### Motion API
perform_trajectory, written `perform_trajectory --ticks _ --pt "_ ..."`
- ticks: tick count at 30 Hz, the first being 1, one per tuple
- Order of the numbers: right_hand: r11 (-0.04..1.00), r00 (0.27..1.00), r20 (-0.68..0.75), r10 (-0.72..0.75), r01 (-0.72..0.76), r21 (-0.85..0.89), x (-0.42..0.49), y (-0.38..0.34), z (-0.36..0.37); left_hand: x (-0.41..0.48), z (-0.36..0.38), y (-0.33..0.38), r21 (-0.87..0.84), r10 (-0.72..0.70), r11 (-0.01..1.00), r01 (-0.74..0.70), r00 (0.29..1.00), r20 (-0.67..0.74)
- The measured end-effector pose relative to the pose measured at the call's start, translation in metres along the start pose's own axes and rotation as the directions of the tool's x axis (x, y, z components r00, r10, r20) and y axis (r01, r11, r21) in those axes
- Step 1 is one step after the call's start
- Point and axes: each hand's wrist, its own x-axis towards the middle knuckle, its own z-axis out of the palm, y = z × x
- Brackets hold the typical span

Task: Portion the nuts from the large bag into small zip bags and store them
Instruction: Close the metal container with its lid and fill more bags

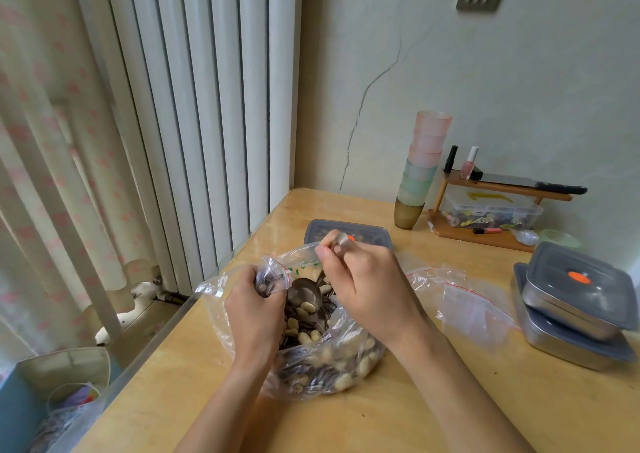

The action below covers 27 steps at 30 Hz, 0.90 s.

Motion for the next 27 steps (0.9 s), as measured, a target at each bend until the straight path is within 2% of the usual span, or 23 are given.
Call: perform_trajectory --ticks 5,9,14,19,24,25,27 --pt "0.999 0.995 0.094 -0.028 0.026 0.022 0.000 -0.004 -0.003 0.001 0.001 -0.003 -0.007 -0.005 1.000 0.004 1.000 -0.009" --pt "0.988 0.992 0.092 0.081 -0.092 0.123 0.000 0.000 -0.009 0.003 0.003 -0.008 0.007 -0.019 1.000 0.019 1.000 -0.012" --pt "0.969 0.973 0.105 0.204 -0.216 0.117 0.000 0.002 -0.011 0.004 0.004 -0.010 0.016 -0.028 0.999 0.028 1.000 -0.006" --pt "0.852 0.867 0.094 0.489 -0.498 0.159 0.001 0.013 -0.013 0.006 0.005 -0.014 0.030 -0.029 0.999 0.029 1.000 -0.012" --pt "0.744 0.760 0.101 0.642 -0.649 0.155 -0.001 0.028 -0.017 0.005 0.004 -0.012 0.020 -0.046 0.999 0.046 0.999 0.001" --pt "0.751 0.765 0.081 0.638 -0.643 0.151 -0.001 0.029 -0.018 0.005 0.004 -0.011 0.024 -0.044 0.999 0.043 0.999 0.003" --pt "0.813 0.825 0.037 0.564 -0.563 0.148 -0.001 0.029 -0.021 0.004 0.003 -0.010 0.031 -0.036 0.999 0.036 0.999 0.000"
